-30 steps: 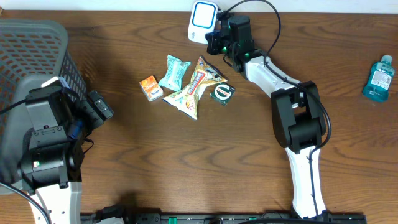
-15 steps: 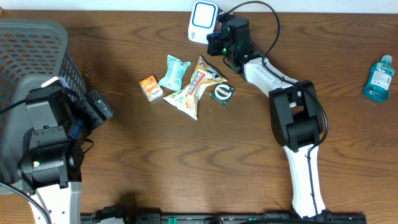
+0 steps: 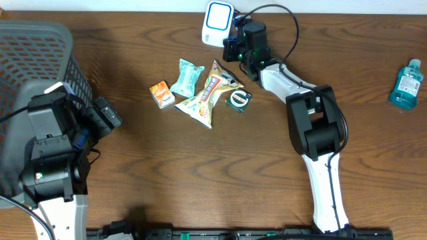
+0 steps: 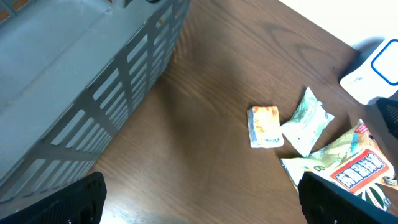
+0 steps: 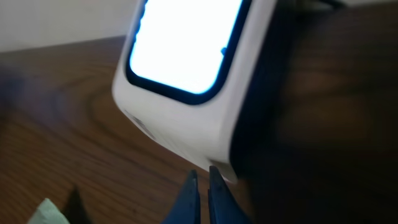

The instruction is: Scan the item barcode

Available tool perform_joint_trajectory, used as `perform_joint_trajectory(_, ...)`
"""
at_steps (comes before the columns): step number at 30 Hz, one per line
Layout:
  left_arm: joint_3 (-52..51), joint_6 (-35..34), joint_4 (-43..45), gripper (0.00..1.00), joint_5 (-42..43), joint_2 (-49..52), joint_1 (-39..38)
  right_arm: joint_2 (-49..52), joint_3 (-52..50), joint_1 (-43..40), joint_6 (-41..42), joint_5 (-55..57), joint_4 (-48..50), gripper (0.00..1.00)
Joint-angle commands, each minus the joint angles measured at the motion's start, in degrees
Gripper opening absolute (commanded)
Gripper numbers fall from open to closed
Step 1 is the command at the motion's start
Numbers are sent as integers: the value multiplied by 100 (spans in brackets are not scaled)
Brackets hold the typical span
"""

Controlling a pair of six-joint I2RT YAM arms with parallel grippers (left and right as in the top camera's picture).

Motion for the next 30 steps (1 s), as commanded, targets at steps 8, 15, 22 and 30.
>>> perform_joint_trajectory(8, 31, -50, -4, 98, -70, 11, 35, 125, -9, -175, -70, 632, 83, 1)
perform_joint_trajectory(15, 31, -50, -4, 98, -70, 11, 35, 52, -7, -466, -111, 675, 17, 1)
perform_joint_trajectory(22, 31, -50, -4, 98, -70, 11, 35, -518, -7, -813, -291, 660, -892, 1)
perform_joint_trajectory(30, 31, -50, -4, 98, -70, 11, 35, -1906, -7, -1008, -1064, 153, -3724, 36)
